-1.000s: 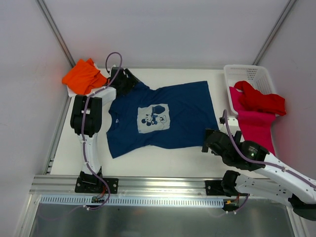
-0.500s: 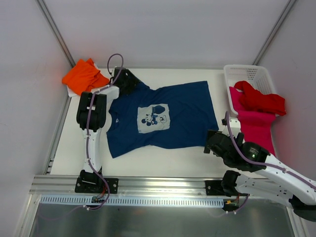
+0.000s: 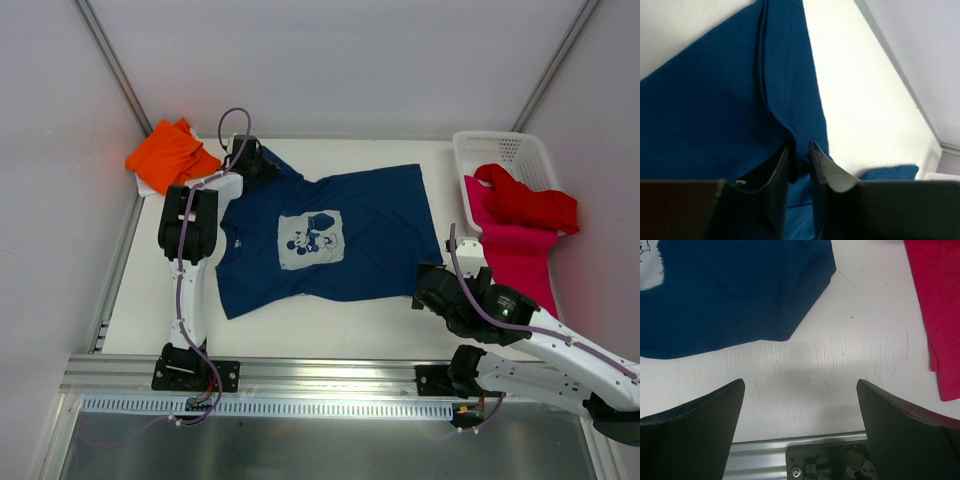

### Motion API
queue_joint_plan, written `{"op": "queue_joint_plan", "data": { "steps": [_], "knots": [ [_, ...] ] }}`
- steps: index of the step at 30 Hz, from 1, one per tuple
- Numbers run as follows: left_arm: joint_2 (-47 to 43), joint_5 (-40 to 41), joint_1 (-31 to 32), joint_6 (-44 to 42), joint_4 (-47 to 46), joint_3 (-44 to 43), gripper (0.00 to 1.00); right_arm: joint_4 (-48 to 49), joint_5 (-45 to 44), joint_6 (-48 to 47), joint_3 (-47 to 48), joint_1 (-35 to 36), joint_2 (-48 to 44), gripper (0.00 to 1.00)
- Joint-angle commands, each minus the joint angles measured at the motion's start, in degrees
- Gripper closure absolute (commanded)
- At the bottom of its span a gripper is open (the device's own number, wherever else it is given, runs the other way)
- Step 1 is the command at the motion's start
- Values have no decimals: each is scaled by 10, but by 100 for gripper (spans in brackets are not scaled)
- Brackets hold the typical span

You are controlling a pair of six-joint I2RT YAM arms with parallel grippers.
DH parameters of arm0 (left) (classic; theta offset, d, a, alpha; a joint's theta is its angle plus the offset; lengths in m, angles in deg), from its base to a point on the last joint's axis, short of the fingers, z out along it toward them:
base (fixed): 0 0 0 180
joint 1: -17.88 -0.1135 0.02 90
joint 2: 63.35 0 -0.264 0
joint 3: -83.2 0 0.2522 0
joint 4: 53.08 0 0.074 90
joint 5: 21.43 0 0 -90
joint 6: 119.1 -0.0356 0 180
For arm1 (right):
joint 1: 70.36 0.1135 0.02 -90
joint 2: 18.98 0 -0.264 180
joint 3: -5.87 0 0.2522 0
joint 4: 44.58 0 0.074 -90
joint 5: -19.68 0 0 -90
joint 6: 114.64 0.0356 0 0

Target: Fold and stack the t-shirts

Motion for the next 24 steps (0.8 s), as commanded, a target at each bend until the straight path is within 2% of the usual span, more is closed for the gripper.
{"op": "queue_joint_plan", "data": {
  "steps": [1,10,24],
  "knots": [
    [6,11,-3,-5,0,-22,80,-14,-22,1,-4,4,4,1],
    [9,12,-3,-10,0,-29,99,-14,-26,8,-18,4,-1,1],
    [67,-46,-2,-21,-43,-138,96,-13,-32,21,-30,4,21,1]
  ]
}}
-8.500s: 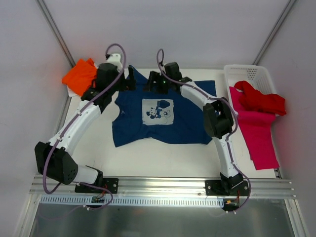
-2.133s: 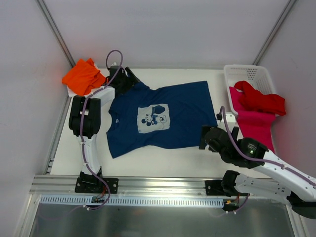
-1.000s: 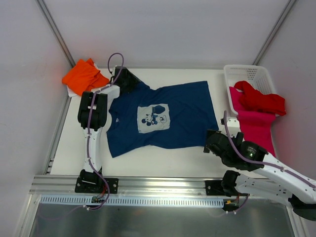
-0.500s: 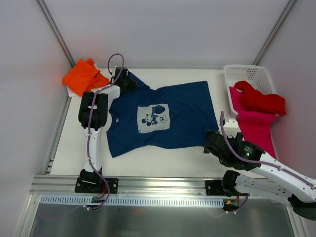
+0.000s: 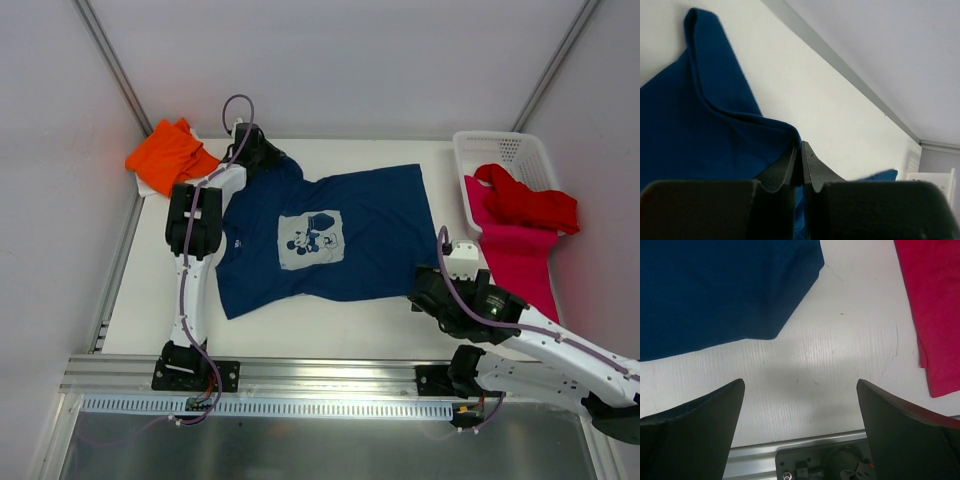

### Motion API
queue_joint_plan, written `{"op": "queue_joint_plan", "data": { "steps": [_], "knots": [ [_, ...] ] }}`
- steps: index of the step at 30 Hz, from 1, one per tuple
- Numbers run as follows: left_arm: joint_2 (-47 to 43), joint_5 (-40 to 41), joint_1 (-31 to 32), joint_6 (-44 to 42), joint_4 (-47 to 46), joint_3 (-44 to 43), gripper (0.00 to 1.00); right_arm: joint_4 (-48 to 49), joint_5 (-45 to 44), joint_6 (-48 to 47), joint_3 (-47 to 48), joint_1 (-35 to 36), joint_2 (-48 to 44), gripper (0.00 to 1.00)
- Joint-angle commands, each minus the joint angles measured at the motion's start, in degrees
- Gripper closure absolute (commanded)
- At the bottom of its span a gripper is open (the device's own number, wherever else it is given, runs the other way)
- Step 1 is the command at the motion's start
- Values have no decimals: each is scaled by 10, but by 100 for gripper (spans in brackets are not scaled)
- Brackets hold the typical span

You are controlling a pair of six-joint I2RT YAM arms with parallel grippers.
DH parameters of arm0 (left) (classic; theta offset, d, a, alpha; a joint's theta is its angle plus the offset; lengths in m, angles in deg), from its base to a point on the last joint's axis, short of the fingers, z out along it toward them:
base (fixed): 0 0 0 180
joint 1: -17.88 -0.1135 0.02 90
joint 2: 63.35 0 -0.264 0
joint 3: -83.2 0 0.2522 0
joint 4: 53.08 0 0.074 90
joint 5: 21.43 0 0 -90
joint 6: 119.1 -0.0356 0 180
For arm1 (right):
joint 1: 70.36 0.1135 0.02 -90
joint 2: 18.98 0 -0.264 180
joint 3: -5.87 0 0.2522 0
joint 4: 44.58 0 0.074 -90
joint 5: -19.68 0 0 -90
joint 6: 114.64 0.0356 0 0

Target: Fold and stack the t-shirts

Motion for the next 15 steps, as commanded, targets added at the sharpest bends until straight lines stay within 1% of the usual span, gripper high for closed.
{"op": "queue_joint_plan", "data": {
  "steps": [1,3,7,9,10,11,13,15],
  "knots": [
    [25,-36,-3,-4,-29,-60,95,-8,-18,14,-5,4,13,1],
    [42,-38,-1,-3,-31,-82,93,-2,-17,14,-9,4,19,1],
    [58,-34,-1,4,-59,-93,90,17,-10,10,-15,4,33,0],
    [68,-29,-1,3,-74,-101,81,30,-3,6,-17,4,43,1],
    [79,-30,-1,0,-95,-107,51,35,0,5,-18,4,49,1],
    [88,-34,-1,-5,-103,-114,33,39,4,5,-18,4,58,1],
    [113,-43,-2,-12,-111,-156,1,52,13,1,-18,3,70,1],
    [130,-69,-4,-12,-125,-197,1,64,22,0,-17,4,88,0]
  ]
}}
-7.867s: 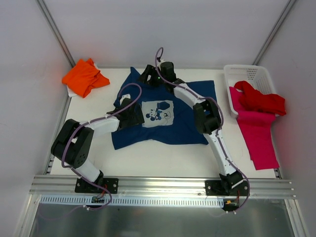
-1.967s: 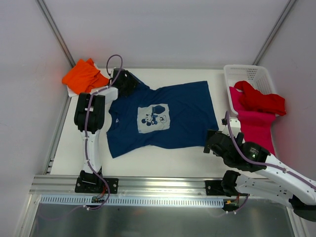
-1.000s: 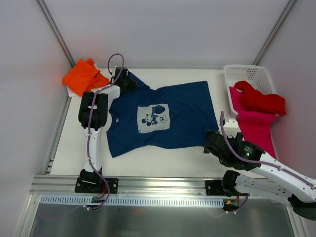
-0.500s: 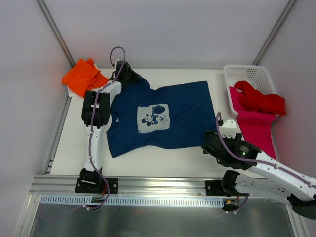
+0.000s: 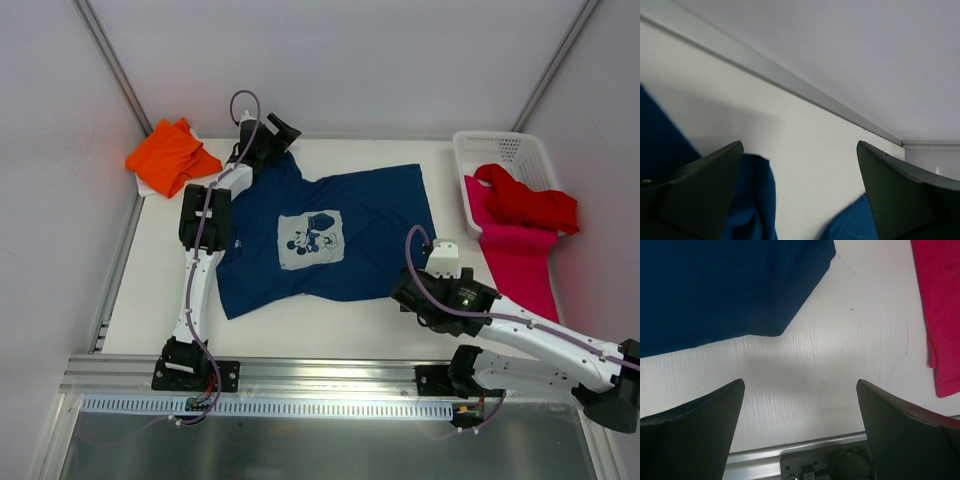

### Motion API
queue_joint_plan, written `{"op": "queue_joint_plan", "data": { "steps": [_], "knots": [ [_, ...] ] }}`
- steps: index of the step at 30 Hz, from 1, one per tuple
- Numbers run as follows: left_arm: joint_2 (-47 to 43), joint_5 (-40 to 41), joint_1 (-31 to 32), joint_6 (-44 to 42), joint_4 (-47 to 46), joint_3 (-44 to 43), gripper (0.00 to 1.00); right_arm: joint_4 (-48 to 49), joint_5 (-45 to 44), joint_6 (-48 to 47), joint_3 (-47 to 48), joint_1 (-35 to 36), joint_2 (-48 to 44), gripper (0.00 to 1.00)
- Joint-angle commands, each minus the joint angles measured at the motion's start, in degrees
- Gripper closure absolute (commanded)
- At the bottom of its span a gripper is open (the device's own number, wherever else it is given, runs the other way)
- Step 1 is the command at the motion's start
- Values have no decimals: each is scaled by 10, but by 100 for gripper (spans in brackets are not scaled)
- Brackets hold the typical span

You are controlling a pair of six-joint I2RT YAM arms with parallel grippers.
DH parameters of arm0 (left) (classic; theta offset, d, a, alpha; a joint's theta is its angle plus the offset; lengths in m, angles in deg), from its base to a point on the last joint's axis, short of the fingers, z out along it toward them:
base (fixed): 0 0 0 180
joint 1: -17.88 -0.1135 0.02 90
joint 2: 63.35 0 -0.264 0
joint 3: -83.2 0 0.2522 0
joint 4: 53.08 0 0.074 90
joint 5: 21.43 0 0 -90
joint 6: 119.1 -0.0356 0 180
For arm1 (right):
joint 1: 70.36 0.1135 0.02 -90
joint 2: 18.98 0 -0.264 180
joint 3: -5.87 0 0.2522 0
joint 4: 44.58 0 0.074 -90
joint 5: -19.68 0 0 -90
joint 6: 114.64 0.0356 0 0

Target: Fold and stack the t-shirts

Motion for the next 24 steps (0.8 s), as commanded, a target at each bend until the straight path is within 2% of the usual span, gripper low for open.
{"op": "queue_joint_plan", "data": {
  "steps": [1,5,9,12,15,17,18,19,20,21,22,23,24],
  "knots": [
    [25,-44,-6,-12,-66,-80,1,27,18,-2,0,4,24,1],
    [15,-68,-9,-20,-114,-117,1,51,39,-6,4,4,50,1],
    [-12,-72,-10,-49,-88,-176,1,72,51,-12,6,4,71,1],
    [-51,-82,-9,-56,-84,-156,1,98,54,-22,8,4,78,0],
    [-149,-93,-9,-61,-73,-79,1,165,67,-83,28,3,94,1],
    [-201,-74,-9,-80,-39,-4,1,202,82,-138,60,4,129,1],
    [-258,-60,-9,-86,3,25,1,210,85,-158,79,4,143,0],
    [-287,-31,-9,-90,19,59,1,214,86,-173,126,4,178,0],
    [-319,-20,-9,-100,35,129,1,207,91,-196,152,4,197,0],
    [-349,-11,-9,-104,55,161,1,205,98,-206,177,4,213,1],
    [-414,1,-9,-107,96,199,1,202,108,-217,213,4,228,1],
    [-448,11,-9,-107,112,284,1,197,127,-220,229,4,252,1],
    [-517,27,-9,-102,127,328,1,193,132,-216,237,6,258,1]
  ]
}}
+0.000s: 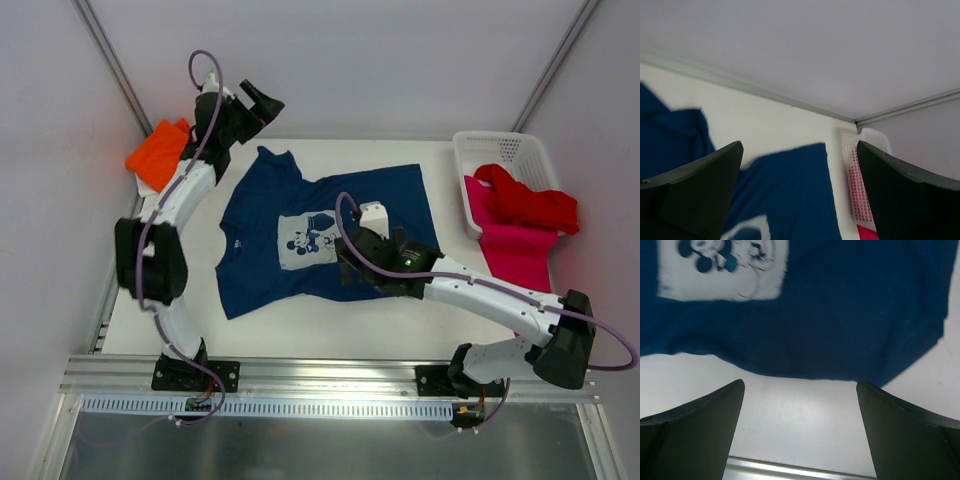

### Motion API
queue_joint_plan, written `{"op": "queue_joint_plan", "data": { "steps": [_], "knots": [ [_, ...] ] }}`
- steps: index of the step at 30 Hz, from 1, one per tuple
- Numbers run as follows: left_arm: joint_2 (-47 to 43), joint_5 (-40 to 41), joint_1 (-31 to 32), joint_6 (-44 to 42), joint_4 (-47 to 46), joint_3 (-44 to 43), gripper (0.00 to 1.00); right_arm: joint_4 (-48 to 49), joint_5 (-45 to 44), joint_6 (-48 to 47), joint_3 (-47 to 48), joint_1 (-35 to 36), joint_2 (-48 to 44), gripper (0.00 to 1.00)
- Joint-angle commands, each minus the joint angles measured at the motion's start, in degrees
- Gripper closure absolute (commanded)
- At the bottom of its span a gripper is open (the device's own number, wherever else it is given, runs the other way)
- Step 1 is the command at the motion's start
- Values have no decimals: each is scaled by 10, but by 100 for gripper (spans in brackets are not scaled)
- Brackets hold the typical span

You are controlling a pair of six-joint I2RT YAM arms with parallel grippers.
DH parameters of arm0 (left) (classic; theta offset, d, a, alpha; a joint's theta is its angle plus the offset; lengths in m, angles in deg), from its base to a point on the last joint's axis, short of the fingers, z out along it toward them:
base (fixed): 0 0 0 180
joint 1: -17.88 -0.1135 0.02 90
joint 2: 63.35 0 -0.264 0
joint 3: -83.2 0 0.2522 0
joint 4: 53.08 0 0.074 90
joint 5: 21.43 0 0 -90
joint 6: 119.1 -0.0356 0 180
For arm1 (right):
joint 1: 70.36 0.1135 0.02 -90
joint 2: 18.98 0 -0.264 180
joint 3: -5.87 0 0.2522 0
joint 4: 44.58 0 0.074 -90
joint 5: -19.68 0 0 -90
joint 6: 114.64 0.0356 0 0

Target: Fold and stack the t-shirts

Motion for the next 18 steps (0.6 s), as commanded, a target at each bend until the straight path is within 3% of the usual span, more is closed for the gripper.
{"op": "queue_joint_plan", "data": {
  "steps": [1,2,5,8,9,12,15,18],
  "knots": [
    [-168,57,-5,-23,103,160,1,14,38,-43,44,12,19,1],
    [-203,60,-3,-24,116,247,3,20,49,-37,33,14,14,0],
    [-334,92,19,-31,194,396,6,55,79,2,-35,19,-11,1],
    [-432,156,96,-44,262,473,6,71,84,35,-74,29,-42,1],
    [-460,179,142,-50,323,480,5,72,82,41,-90,33,-51,0],
    [-508,192,193,-16,426,519,3,65,64,67,-109,56,-57,1],
    [-581,159,227,38,451,598,3,92,72,90,-134,73,-49,1],
    [-670,188,272,92,477,668,3,131,82,117,-155,97,-28,1]
  ]
}}
